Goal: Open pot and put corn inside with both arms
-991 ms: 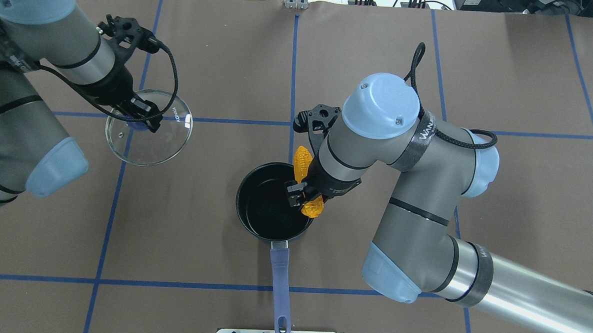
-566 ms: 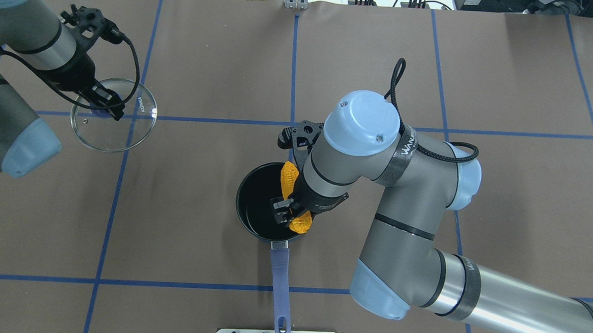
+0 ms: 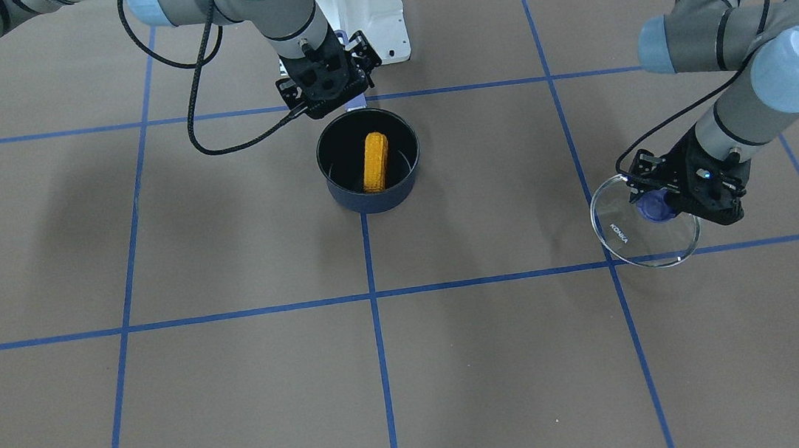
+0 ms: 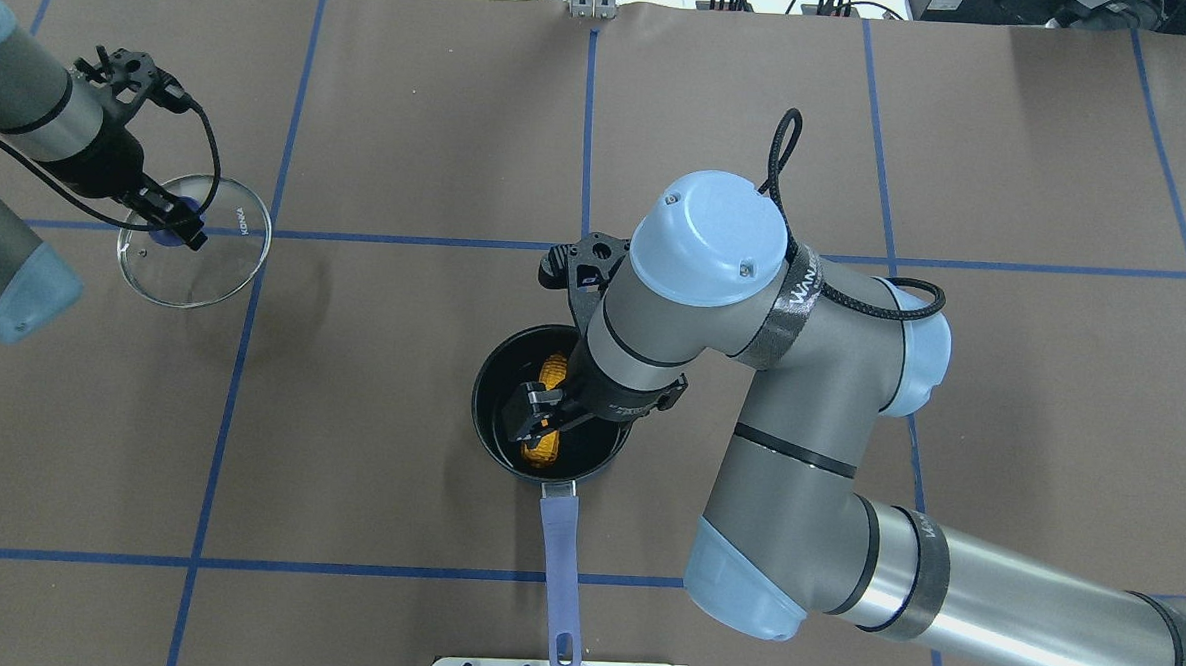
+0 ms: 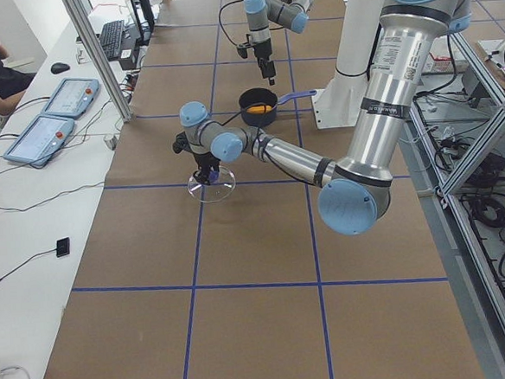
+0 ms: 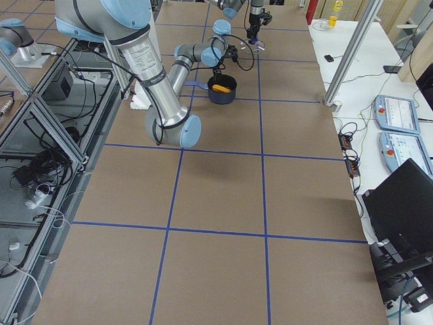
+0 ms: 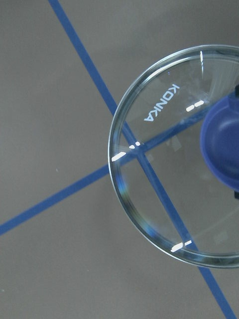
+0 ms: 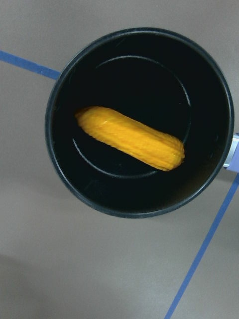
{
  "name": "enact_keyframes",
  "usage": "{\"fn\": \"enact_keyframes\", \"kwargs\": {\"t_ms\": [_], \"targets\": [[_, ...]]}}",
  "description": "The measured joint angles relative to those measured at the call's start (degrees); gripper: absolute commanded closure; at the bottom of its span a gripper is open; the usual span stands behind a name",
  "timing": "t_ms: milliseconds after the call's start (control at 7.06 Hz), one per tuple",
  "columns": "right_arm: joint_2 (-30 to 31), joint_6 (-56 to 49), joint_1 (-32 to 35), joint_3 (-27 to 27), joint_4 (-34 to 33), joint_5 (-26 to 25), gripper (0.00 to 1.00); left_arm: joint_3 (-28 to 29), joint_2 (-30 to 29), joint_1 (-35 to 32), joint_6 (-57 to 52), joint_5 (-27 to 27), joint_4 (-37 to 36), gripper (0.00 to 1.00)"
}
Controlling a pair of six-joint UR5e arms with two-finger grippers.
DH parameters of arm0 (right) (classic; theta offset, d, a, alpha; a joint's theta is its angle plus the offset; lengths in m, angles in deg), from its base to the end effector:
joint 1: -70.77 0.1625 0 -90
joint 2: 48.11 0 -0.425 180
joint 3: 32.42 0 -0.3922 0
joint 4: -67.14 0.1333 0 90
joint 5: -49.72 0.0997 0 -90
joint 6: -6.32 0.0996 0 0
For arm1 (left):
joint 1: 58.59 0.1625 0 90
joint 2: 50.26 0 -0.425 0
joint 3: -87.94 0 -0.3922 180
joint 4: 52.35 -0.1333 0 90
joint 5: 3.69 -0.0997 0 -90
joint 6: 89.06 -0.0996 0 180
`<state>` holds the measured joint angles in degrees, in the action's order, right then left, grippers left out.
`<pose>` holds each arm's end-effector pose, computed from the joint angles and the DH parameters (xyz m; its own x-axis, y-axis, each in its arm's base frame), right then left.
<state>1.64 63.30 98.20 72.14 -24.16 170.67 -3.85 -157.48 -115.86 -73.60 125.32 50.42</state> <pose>-0.5201 -0.3624 0.1370 0.4579 -0.2889 0.8408 0.2641 0.9472 0.1817 0.2770 -0.5615 0.4540 0.5798 0.4831 -0.6561 -0.3165 0.8756 0.3650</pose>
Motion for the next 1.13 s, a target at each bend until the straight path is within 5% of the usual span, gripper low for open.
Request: {"fn": "enact_keyframes", "kwargs": {"t_ms": [566,991,1133], "targets": [[0.1,-0.9,1.8,0.1,0.1,0.0,0.0,1.2,3.4,-1.3,-2.6,0.4,1.1,0.36],[0.6,-1.1,2.1,0.1,0.0,0.0,0.0,2.1,3.6,-1.0,-2.4,5.4,0.6,0.29],[0.8,-1.3,2.3,0.1,0.0,0.1,0.0,2.2,3.6,-1.0,-2.4,6.0,0.6,0.19]]}}
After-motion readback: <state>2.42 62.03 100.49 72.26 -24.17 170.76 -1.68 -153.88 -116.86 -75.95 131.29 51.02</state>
